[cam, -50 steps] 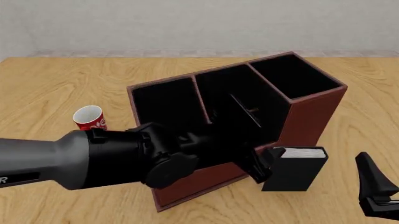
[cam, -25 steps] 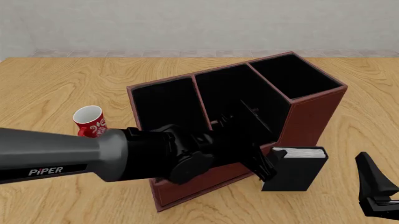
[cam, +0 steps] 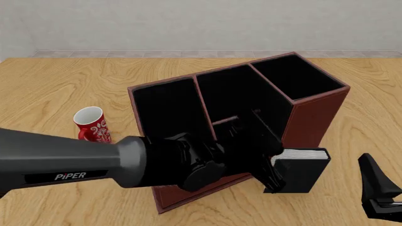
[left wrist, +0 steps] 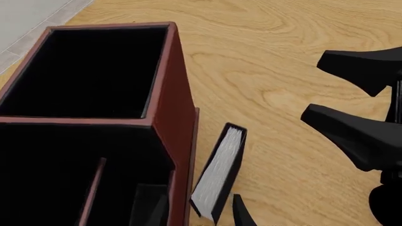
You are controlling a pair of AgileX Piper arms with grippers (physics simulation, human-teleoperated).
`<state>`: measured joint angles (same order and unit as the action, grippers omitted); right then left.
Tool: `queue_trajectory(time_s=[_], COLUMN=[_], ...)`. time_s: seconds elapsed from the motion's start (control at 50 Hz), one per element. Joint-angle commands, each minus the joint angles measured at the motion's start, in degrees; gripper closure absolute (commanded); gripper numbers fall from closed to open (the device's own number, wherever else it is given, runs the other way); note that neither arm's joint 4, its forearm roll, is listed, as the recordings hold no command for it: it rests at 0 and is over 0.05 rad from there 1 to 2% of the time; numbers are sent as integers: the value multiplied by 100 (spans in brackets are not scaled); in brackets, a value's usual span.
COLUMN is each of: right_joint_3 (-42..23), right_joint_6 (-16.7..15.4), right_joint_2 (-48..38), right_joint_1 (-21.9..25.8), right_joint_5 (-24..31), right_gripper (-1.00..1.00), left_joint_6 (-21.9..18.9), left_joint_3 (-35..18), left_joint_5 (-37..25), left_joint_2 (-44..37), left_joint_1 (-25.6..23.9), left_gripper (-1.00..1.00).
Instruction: Pick up the book and place it in the back compartment of the caddy.
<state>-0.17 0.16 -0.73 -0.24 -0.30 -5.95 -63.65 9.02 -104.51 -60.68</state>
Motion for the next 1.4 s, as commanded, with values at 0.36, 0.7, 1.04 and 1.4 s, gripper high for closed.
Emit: queue_trajectory(time_s=[0.36, 0.7, 1.04, 1.4], right_joint_3=[1, -5, 5, -1], right_joint_6=[13, -9, 9, -5], right_joint_2=[-32, 24, -39, 12], right_joint_1=[-3, -2, -5, -5], right_joint_5=[-19, 19, -35, 7], right_gripper=[-100, -100, -100, -100], left_joint_6=[-49, -57, -43, 174], left_joint_3=[-59, -248, -325, -111], left_joint_5=[14, -100, -147, -30], left_joint_2=[-434, -696, -805, -440], left_joint_1=[-84, -207, -209, -211], left_gripper=[-100, -100, -100, 100])
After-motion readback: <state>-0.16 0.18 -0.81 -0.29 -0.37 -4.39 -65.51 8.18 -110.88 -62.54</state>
